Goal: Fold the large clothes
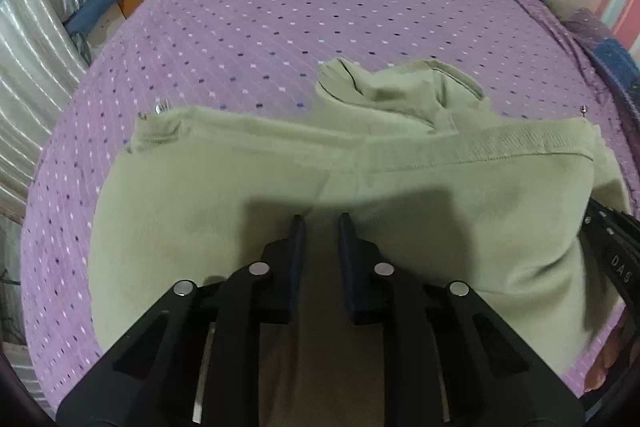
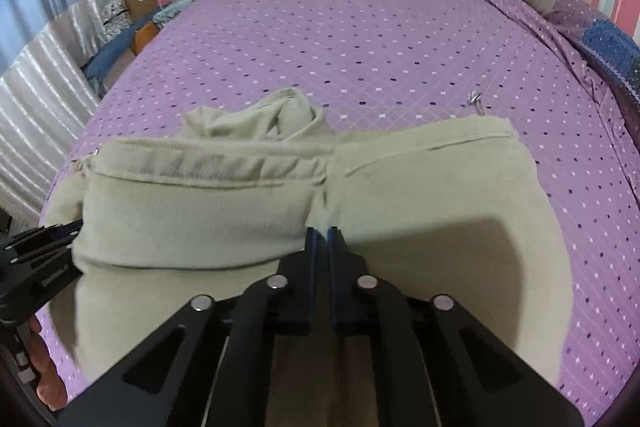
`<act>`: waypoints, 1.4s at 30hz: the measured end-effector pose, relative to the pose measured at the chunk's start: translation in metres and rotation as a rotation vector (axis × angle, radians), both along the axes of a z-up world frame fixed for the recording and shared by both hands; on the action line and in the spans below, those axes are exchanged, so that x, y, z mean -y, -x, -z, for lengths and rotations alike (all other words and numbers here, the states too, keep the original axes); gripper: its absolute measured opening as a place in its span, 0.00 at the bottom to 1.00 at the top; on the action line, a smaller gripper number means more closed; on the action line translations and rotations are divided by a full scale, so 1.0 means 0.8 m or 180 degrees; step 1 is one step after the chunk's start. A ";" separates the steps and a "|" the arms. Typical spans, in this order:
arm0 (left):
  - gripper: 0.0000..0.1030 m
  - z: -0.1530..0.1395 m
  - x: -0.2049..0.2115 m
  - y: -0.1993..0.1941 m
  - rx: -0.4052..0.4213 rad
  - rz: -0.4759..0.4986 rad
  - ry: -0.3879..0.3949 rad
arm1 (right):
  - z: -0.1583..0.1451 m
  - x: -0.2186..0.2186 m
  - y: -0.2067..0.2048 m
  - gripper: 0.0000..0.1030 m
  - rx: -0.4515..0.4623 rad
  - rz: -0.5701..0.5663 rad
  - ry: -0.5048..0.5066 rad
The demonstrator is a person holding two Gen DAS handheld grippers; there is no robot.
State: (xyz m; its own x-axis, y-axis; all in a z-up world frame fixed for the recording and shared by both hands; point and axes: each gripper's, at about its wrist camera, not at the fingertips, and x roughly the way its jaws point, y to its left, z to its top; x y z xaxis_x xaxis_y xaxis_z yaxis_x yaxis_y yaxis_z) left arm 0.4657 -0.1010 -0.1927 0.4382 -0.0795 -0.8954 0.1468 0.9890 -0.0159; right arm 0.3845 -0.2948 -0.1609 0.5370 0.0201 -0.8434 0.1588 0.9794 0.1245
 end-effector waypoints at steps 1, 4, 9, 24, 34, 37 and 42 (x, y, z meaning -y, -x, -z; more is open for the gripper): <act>0.14 0.004 0.000 -0.006 0.0023 -0.0014 -0.0030 | 0.004 0.002 -0.006 0.01 0.0004 0.0008 0.0011; 0.13 0.012 0.009 -0.026 0.0120 -0.0050 -0.0089 | 0.015 0.001 -0.021 0.00 0.0048 -0.0019 0.0124; 0.12 0.023 0.016 -0.044 0.0174 -0.0093 -0.0136 | 0.029 0.005 -0.049 0.00 0.0061 -0.0014 0.0192; 0.12 0.027 0.026 -0.086 -0.0102 0.0028 -0.0098 | 0.021 0.028 -0.073 0.02 0.0022 -0.0013 -0.0156; 0.34 -0.049 -0.003 0.055 0.0110 0.0280 0.0579 | -0.045 0.006 0.056 0.06 0.0230 -0.0157 -0.0549; 0.34 -0.045 0.020 0.080 0.0111 0.0352 0.0476 | -0.042 -0.020 0.066 0.06 0.0163 -0.0294 -0.0478; 0.13 -0.011 0.044 0.050 -0.0101 0.0272 0.0143 | 0.000 -0.033 0.039 0.01 -0.0158 -0.0254 -0.0251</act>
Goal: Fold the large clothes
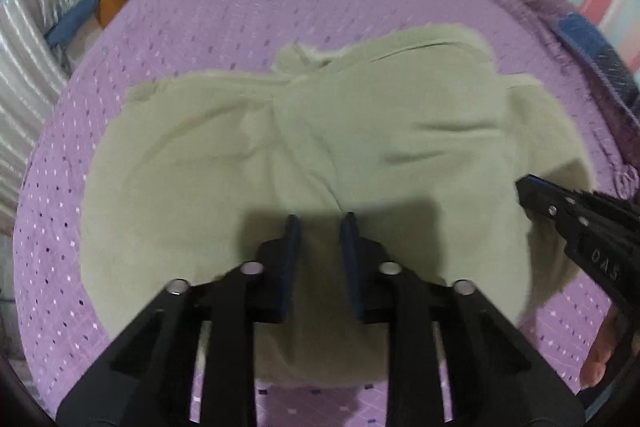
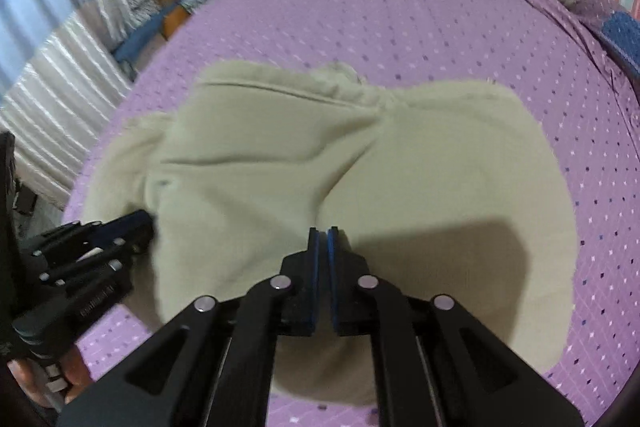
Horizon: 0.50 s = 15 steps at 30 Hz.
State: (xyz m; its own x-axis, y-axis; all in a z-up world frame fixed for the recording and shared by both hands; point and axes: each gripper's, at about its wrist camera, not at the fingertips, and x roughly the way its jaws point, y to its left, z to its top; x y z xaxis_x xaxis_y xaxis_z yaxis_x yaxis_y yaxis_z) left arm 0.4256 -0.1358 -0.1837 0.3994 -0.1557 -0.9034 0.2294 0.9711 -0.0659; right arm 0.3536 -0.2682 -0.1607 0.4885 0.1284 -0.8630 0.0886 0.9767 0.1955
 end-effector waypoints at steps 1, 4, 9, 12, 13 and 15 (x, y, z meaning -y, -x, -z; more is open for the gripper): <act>0.09 0.006 0.001 -0.012 -0.0073 -0.0037 -0.0020 | 0.009 0.002 -0.007 0.00 -0.0038 0.0013 -0.0002; 0.05 0.021 0.007 -0.036 -0.0117 -0.0053 -0.0147 | 0.029 0.008 -0.027 0.00 -0.0124 0.0038 -0.0008; 0.03 0.046 0.026 -0.061 -0.0162 -0.0062 -0.0329 | 0.061 0.007 -0.054 0.00 -0.0249 0.0041 0.0133; 0.03 0.053 0.032 -0.073 -0.0226 -0.0080 -0.0349 | 0.066 0.002 -0.064 0.00 -0.0287 0.0043 0.0220; 0.03 0.054 0.032 -0.077 -0.0274 -0.0094 -0.0321 | 0.066 0.002 -0.065 0.00 -0.0295 0.0046 0.0230; 0.03 0.054 0.030 -0.082 -0.0335 -0.0108 -0.0266 | 0.064 0.001 -0.062 0.00 -0.0280 0.0056 0.0231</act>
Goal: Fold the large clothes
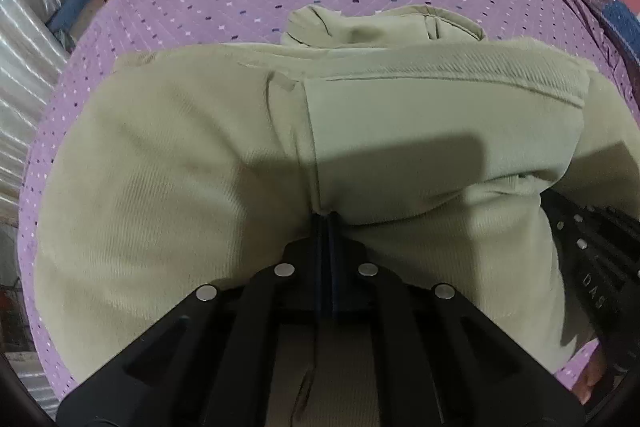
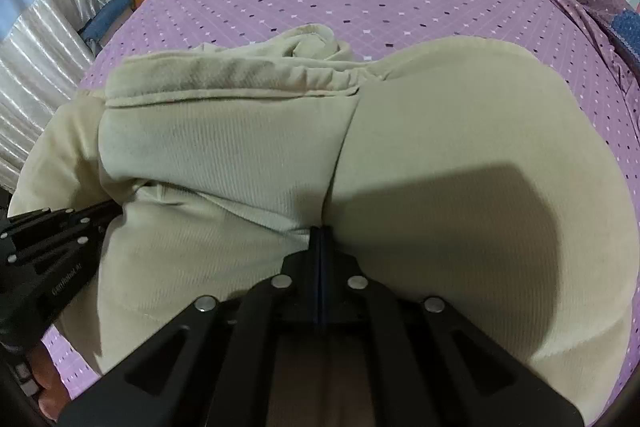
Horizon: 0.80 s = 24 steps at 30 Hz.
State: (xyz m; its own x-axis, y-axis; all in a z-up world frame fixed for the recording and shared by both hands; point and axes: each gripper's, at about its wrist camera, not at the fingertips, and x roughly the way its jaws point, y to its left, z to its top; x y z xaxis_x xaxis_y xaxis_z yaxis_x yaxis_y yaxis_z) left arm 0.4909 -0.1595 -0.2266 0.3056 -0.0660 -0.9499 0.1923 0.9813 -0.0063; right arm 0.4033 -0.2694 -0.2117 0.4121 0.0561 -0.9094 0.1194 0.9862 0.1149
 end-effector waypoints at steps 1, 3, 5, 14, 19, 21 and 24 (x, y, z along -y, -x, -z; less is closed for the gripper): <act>0.03 -0.002 -0.002 0.000 -0.0010 -0.0011 0.0040 | -0.003 -0.001 0.003 0.00 0.0041 -0.0012 0.0009; 0.04 -0.015 -0.008 0.007 0.0057 -0.0039 0.0181 | -0.016 -0.004 0.016 0.00 0.0203 -0.0059 0.0032; 0.10 -0.035 -0.029 0.029 0.0347 -0.0015 0.0332 | -0.037 -0.005 0.039 0.05 0.0538 -0.0124 -0.0017; 0.64 -0.114 -0.060 0.053 0.1415 -0.0213 0.0680 | -0.100 -0.015 0.053 0.69 0.1672 0.0151 0.0105; 0.44 -0.129 -0.072 0.014 0.1598 -0.0724 0.1028 | -0.112 -0.013 0.033 0.74 0.2224 0.0752 -0.0056; 0.32 -0.125 -0.065 0.001 0.1626 -0.0820 0.0934 | -0.114 -0.010 0.018 0.74 0.2286 0.0925 -0.0010; 0.10 -0.097 -0.052 -0.027 0.1486 -0.0850 0.0811 | -0.099 -0.009 -0.010 0.74 0.2118 0.0880 0.0100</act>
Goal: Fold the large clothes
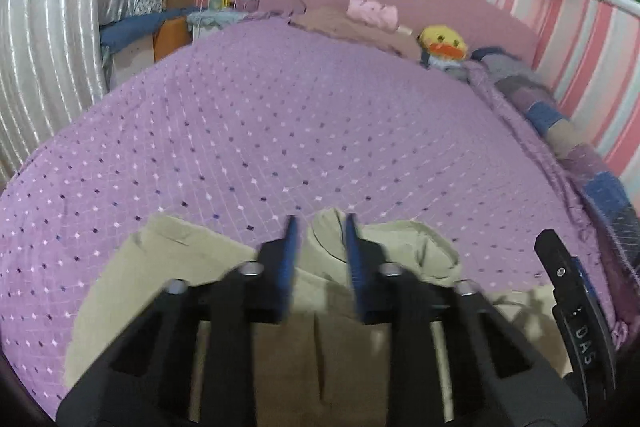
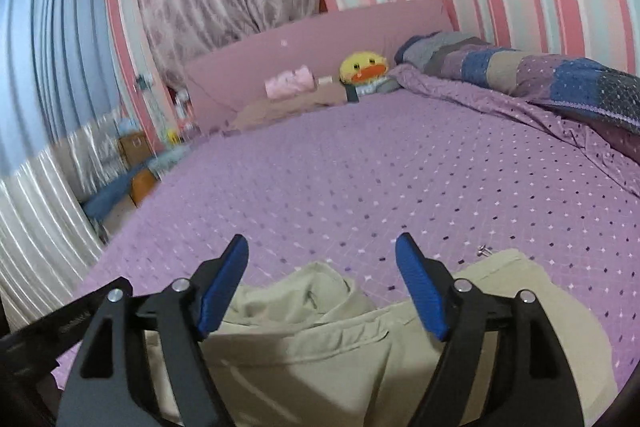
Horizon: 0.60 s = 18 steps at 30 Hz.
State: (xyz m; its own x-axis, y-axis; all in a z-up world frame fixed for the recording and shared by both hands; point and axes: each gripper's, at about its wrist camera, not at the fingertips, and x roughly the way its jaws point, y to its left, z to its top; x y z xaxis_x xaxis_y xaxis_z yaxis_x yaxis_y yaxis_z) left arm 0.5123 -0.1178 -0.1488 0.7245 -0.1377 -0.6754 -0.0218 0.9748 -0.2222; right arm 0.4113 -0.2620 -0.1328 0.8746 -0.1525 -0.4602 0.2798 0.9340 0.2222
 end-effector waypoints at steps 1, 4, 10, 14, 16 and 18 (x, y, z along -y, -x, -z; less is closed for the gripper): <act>0.03 0.013 0.007 -0.010 -0.0053 0.0000 -0.0094 | 0.011 -0.004 -0.013 0.74 -0.0115 -0.0026 0.0104; 0.01 0.047 0.023 -0.033 -0.0154 0.0036 -0.0385 | 0.036 -0.003 -0.038 0.74 -0.0343 -0.0010 0.0257; 0.00 0.084 -0.006 -0.055 -0.0257 0.0005 -0.0411 | 0.074 0.013 -0.077 0.74 -0.0593 -0.0037 0.0123; 0.00 0.086 0.005 -0.056 -0.0128 0.0124 -0.0556 | 0.083 0.005 -0.082 0.74 -0.0584 -0.0056 0.0242; 0.00 0.092 0.013 -0.063 -0.0122 0.0142 -0.0537 | 0.088 0.007 -0.084 0.74 -0.0583 -0.0063 0.0219; 0.00 0.095 0.020 -0.069 -0.0105 0.0158 -0.0541 | 0.094 0.009 -0.090 0.74 -0.0594 -0.0069 0.0223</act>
State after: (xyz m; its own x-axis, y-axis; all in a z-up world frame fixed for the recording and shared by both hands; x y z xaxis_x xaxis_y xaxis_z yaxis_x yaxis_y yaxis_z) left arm 0.5674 -0.1337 -0.2251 0.6967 -0.0547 -0.7153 0.0228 0.9983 -0.0541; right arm 0.4836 -0.2693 -0.2077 0.7785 -0.1720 -0.6037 0.2898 0.9516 0.1026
